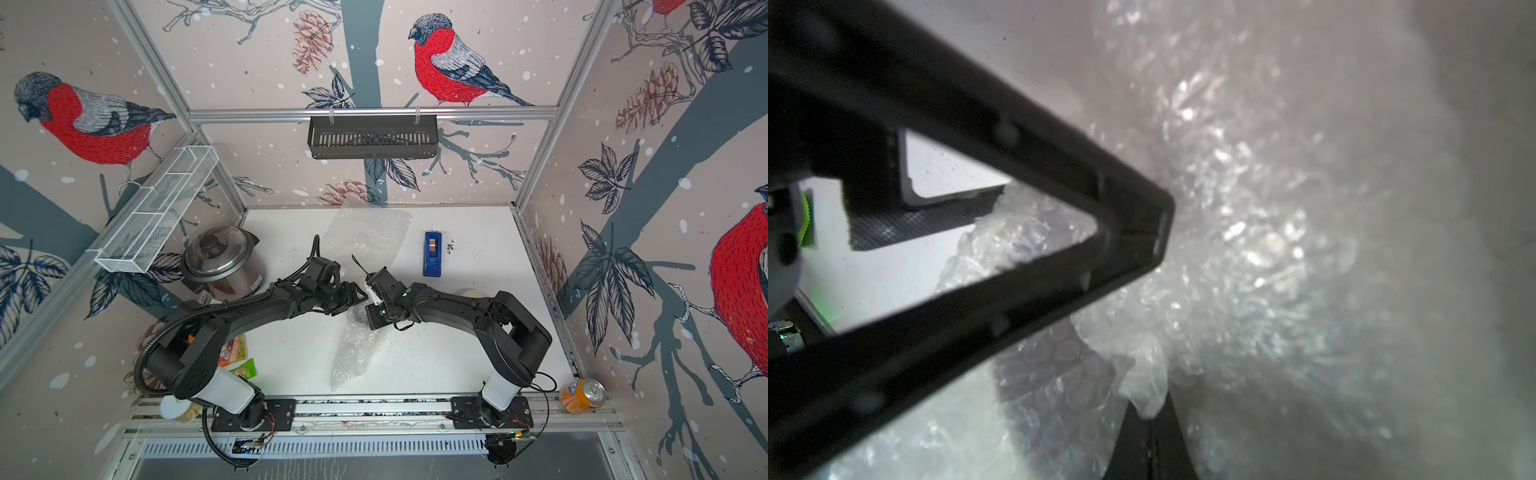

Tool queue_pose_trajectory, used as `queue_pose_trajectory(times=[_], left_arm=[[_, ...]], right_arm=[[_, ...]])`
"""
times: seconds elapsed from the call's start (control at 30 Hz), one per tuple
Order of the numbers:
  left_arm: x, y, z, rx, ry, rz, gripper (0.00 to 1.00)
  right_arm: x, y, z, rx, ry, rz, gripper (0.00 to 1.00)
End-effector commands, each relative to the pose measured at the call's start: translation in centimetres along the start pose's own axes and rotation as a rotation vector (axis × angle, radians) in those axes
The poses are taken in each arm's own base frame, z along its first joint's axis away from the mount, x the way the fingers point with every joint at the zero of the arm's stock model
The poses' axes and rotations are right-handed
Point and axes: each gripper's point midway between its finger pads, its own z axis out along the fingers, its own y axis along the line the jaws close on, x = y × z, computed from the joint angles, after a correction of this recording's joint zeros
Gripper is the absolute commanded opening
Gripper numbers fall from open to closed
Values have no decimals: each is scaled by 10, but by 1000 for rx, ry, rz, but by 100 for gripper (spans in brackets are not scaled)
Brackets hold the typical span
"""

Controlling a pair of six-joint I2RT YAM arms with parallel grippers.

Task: Wrap bowls in bubble wrap
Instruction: Wrap the bowl in bubble wrap.

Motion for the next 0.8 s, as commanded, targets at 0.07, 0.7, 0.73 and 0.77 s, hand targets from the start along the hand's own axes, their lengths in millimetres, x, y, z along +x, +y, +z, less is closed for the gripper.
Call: queue_pose_trajectory(times=[0.07, 0.7, 0.73, 0.77], left_arm=[[9, 7, 12, 15, 36, 16, 52], [11, 26, 6, -114, -67, -33, 23], [11, 26, 4, -117, -81, -42, 23], [10, 27, 1, -123, -95, -53, 23]], right_arm=[[6, -4, 3, 24, 19, -9, 0], [2, 17, -90, 106, -223, 193, 84], [13, 22, -92, 93, -217, 202, 88], [26, 28, -92, 77, -202, 209, 90]])
